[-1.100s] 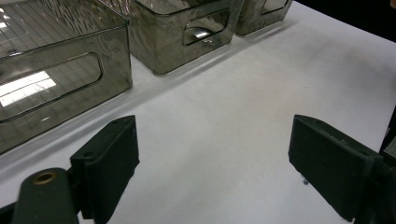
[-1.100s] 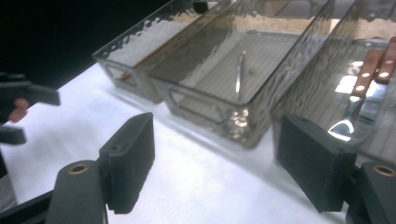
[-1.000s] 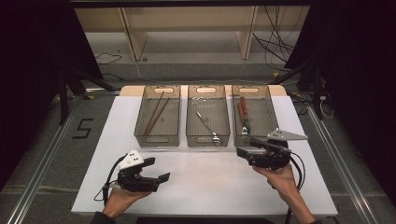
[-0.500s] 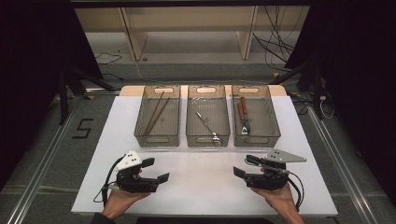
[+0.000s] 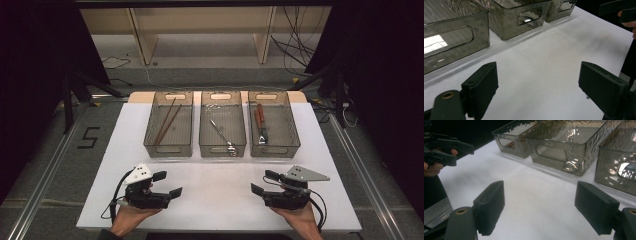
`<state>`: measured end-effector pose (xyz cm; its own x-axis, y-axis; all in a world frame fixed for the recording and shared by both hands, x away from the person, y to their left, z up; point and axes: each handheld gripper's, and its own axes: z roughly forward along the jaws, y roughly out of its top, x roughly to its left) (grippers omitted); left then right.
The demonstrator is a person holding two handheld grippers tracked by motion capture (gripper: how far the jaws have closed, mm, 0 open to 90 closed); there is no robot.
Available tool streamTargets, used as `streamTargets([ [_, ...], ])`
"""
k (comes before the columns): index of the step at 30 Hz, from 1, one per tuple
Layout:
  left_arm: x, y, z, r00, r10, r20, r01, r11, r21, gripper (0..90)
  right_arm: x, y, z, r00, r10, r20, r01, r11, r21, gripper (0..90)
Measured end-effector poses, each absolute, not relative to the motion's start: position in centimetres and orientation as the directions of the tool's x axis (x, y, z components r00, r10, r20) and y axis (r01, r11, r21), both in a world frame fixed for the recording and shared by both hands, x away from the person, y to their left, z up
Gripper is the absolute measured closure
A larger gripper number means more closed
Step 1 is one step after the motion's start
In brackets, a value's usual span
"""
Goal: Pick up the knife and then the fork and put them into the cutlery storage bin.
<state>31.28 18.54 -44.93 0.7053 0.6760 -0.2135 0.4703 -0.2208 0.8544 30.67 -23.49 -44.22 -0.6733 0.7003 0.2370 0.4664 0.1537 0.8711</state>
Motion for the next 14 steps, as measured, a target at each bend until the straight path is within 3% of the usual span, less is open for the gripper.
streamTargets([
  [14,31.34,18.62,-44.97,0.704,0.678,-0.211,0.468,-0.219,0.856,15.5,30.67,-23.73,-44.02,-0.671,0.703,0.233,0.451,0.139,0.881,23.9],
])
